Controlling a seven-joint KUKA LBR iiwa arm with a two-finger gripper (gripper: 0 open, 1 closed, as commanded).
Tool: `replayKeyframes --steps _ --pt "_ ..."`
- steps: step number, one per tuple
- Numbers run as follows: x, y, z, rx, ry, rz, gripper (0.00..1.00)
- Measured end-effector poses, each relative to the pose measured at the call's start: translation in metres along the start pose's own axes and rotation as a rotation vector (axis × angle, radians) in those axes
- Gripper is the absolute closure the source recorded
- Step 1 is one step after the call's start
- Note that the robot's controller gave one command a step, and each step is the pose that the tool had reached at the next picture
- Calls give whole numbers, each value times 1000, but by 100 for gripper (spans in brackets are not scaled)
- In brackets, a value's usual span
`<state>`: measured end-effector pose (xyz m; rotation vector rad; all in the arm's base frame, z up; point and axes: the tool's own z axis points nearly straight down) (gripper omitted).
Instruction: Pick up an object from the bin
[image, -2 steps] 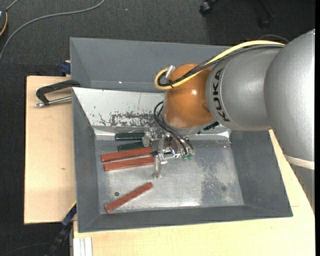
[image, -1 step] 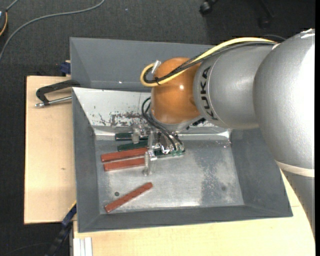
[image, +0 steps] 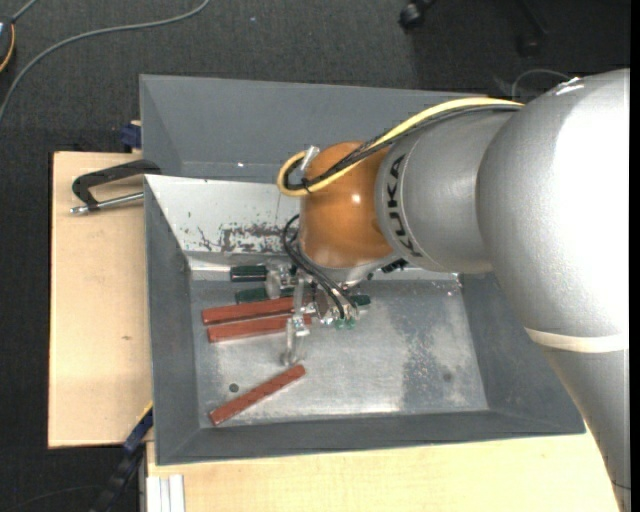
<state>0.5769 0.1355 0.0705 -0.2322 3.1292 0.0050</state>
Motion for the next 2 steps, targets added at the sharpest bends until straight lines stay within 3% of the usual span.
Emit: replayKeyframes --steps 1,2 --pt "-2 1 -2 0 -3 0 0" --pt "-4 1 -5 0 -7 1 100"
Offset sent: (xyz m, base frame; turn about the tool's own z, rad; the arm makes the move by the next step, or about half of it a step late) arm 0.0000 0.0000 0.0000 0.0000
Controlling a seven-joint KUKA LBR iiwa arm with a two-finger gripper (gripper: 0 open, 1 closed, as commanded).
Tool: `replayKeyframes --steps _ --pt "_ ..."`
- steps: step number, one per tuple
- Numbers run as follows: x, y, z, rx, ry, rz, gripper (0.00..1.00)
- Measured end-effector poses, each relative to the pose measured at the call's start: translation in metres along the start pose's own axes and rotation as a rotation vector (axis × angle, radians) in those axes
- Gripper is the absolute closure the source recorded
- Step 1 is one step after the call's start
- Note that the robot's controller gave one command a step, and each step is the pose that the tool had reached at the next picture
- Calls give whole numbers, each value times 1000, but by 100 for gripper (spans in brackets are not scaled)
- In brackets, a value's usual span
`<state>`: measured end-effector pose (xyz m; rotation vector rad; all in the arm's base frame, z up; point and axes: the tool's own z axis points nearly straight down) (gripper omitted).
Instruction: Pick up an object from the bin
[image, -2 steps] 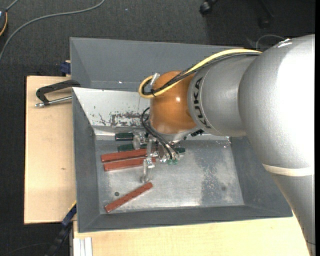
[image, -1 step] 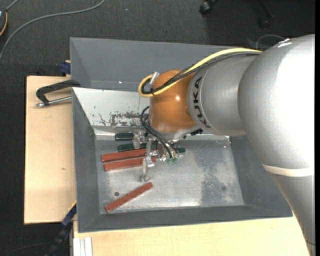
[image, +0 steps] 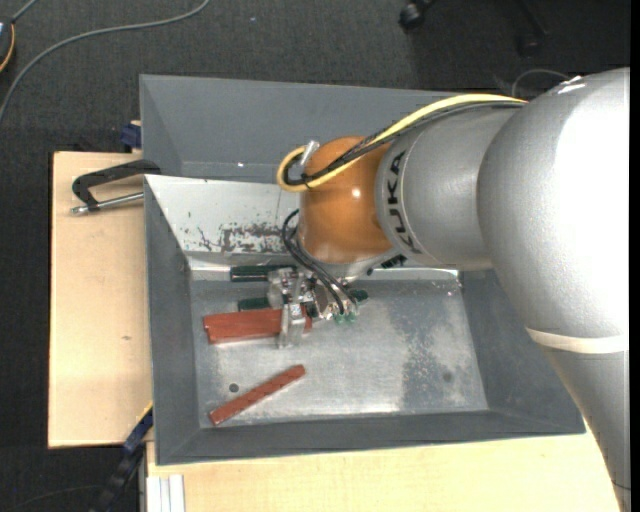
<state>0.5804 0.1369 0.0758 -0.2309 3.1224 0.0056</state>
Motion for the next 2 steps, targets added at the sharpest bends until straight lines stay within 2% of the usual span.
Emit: replayKeyframes --steps 1,2 --pt "-3 1 -6 0 3 0 100" --pt "-7 2 -115 0 -4 1 100"
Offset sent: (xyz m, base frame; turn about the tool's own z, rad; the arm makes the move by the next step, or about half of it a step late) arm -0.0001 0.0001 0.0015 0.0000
